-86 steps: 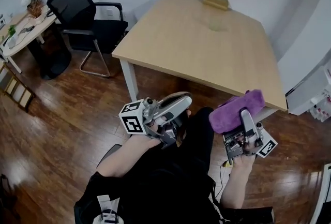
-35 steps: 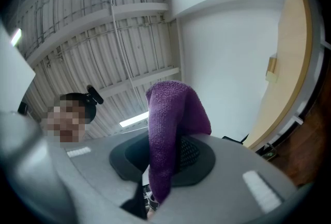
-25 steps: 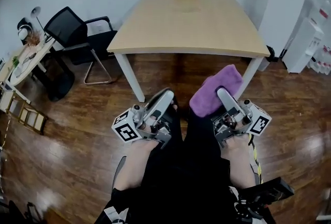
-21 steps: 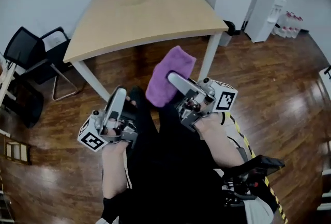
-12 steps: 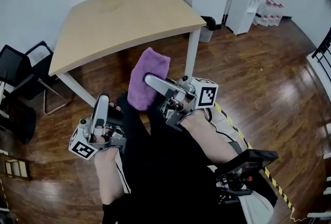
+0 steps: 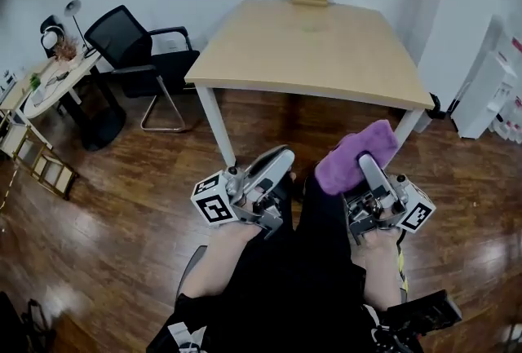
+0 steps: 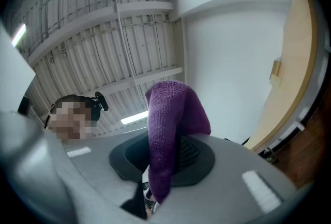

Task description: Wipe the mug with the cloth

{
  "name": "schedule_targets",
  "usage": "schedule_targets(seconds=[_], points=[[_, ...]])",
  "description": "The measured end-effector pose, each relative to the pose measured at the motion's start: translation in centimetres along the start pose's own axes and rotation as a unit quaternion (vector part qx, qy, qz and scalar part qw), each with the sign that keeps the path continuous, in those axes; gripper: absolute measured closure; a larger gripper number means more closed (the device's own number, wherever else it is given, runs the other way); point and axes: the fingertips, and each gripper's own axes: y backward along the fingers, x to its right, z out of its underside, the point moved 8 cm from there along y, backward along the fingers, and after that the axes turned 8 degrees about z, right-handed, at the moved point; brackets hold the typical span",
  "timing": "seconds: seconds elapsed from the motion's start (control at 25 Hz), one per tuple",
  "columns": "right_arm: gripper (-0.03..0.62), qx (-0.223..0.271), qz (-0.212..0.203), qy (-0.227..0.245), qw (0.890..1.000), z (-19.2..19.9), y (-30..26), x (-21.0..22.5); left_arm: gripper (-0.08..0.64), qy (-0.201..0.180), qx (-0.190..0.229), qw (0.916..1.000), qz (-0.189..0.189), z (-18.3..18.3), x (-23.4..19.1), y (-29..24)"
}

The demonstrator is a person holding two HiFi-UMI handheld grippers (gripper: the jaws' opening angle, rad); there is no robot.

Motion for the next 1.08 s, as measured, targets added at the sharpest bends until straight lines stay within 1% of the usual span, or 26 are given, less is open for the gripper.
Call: schedule_targets(seconds=[0.16, 0.24, 0.52, 0.76, 0.92, 1.08], points=[[0.532, 0.0, -0.01, 0.029, 1.0, 0.1, 2.4, -1.2, 0.549, -0.011, -0.003, 0.9999, 0.001, 2.1, 1.2, 0.3], [0.532, -0.003, -0.011, 0.042, 0.999, 0.0, 3.0, -1.2, 0.549, -0.014, -0.004, 0.9999, 0.003, 2.5, 1.4, 0.2], [0.532, -0.006, -0.017, 0.037, 0.999, 0.0, 2.0, -1.8, 0.549, -0.012, -0.004, 0.9999, 0.002, 2.1, 1.2, 0.0], [0.532, -0.004, -0.019, 0.034, 0.999, 0.1, 2.2, -1.9, 0.549, -0.008, -0.006, 0.9999, 0.003, 2.5, 1.2, 0.0], [0.532, -0.005, -0.014, 0.044, 0.999, -0.3, 1.9, -1.5, 0.549, -0.004, -0.005, 1.0, 0.002, 2.0, 1.0, -0.2], [0.532, -0.005, -0.021, 0.028, 0.999, 0.4, 2.1, -2.0, 0.549, -0.007, -0.006, 1.0, 0.003, 2.6, 1.2, 0.2]])
